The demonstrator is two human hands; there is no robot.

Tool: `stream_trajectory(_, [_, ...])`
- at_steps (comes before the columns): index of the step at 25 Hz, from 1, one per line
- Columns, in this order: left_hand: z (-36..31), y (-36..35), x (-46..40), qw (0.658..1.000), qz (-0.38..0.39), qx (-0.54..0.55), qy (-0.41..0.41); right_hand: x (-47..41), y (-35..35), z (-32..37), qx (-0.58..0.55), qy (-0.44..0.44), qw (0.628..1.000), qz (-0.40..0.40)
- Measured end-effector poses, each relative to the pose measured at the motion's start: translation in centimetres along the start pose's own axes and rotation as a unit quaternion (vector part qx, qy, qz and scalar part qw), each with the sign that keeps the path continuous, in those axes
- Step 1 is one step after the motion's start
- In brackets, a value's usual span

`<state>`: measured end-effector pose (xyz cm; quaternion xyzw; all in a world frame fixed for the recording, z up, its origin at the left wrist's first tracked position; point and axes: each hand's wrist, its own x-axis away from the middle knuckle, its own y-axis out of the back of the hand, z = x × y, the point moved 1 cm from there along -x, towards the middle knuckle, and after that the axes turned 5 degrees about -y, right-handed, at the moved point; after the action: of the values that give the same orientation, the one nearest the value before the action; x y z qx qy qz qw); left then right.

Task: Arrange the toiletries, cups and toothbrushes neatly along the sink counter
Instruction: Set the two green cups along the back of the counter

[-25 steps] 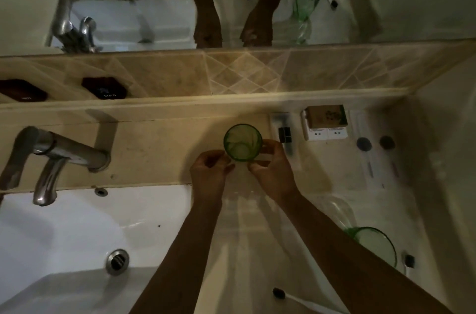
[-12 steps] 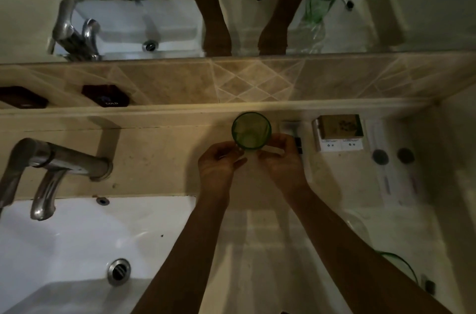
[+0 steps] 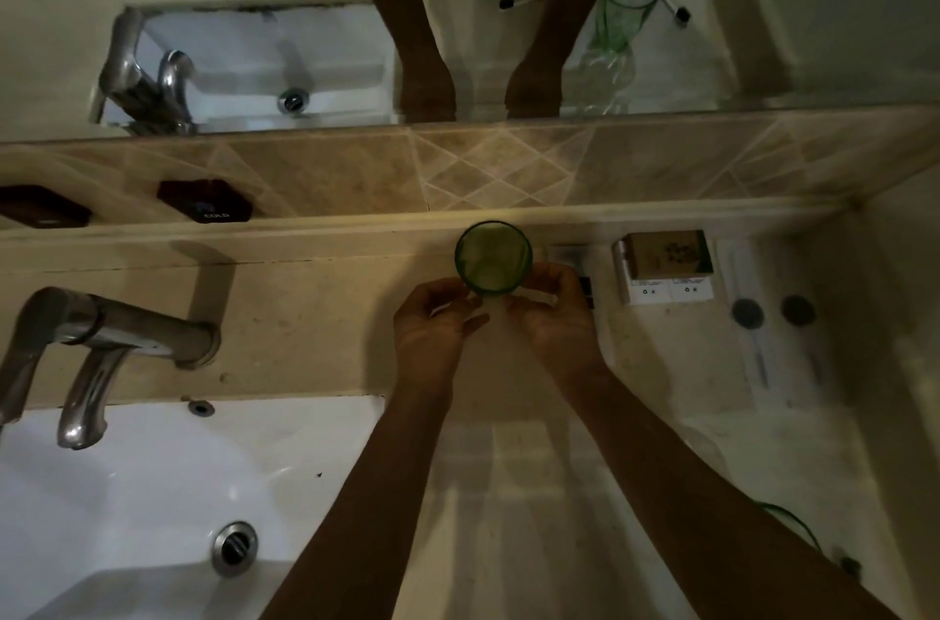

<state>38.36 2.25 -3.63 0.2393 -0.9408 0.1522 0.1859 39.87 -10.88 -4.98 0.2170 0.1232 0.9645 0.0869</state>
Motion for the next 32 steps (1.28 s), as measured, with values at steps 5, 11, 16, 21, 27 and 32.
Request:
stream_trajectory(5, [0.4,0.1,0.6,0.999,-0.012,-0.021,0.020,0.8,0.2,0.1,-0.003,-0.022,1.000,-0.002])
stream_trajectory(11, [2.1,1.2,5.3,0.992,0.027,-0.105,0.072,4.7,2.9,0.6,0.017,-0.050,0.999,-0.009])
stream_trajectory(16, [3.2,1.0,10.5,0.982,0.083,-0.146,0.087,9.2,7.3,1.1,0.046,0.009,0.998,-0.041])
stream_trajectory(21, [5.2,0.0,15.3,0.965,0.157,-0.188,0.095,13.6,14.1,0.1,0.085,0.068,0.988,-0.112])
stream_trajectory(27, [7.2,-2.6,20.9,0.945,0.216,-0.233,0.082,16.1,22.5,-4.5,0.157,0.044,0.973,-0.164])
stream_trajectory(32, [8.1,-4.8,23.9,0.943,0.215,-0.240,0.083,16.7,26.7,-9.1,0.148,-0.001,0.983,-0.113])
